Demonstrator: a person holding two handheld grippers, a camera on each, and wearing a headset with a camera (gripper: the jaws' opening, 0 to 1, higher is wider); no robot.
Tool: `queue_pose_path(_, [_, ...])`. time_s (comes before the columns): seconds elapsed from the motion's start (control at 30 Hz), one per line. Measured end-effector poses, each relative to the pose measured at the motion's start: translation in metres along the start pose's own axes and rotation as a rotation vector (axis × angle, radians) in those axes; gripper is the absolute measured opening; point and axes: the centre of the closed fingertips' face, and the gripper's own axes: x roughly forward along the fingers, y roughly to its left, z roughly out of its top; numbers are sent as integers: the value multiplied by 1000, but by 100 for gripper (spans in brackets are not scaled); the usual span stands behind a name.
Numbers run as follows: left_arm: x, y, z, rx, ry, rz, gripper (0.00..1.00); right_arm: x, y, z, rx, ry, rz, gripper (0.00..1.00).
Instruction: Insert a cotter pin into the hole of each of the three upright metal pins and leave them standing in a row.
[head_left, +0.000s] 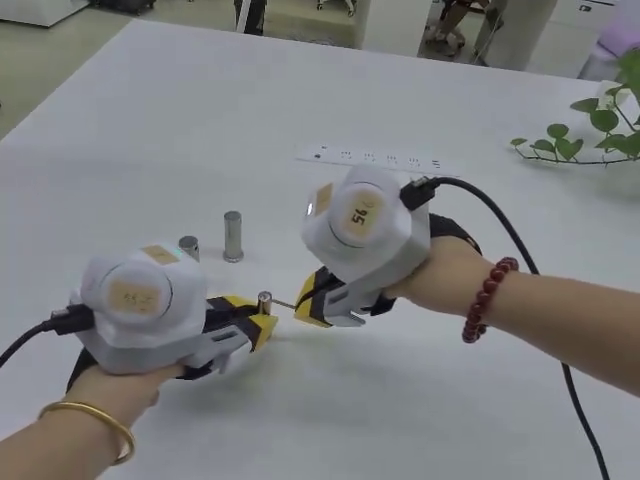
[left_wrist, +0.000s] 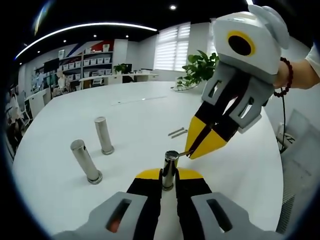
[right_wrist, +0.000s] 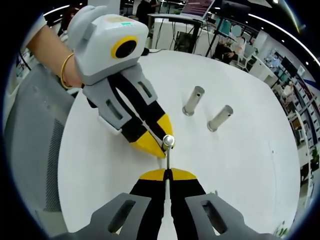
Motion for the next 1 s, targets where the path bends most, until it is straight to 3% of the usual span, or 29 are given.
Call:
queue_pose_path(0.33, [1, -2, 1, -16, -18, 20, 7, -3, -2, 2, -93, 52, -28, 3])
queue_pose_path(0.7, [0, -4, 1, -6, -20, 19, 7, -3, -2, 13, -128, 36, -25, 3])
queue_pose_path(1.0, [0, -4, 1, -11, -25, 24, 7, -1, -1, 18, -108, 12, -26, 4])
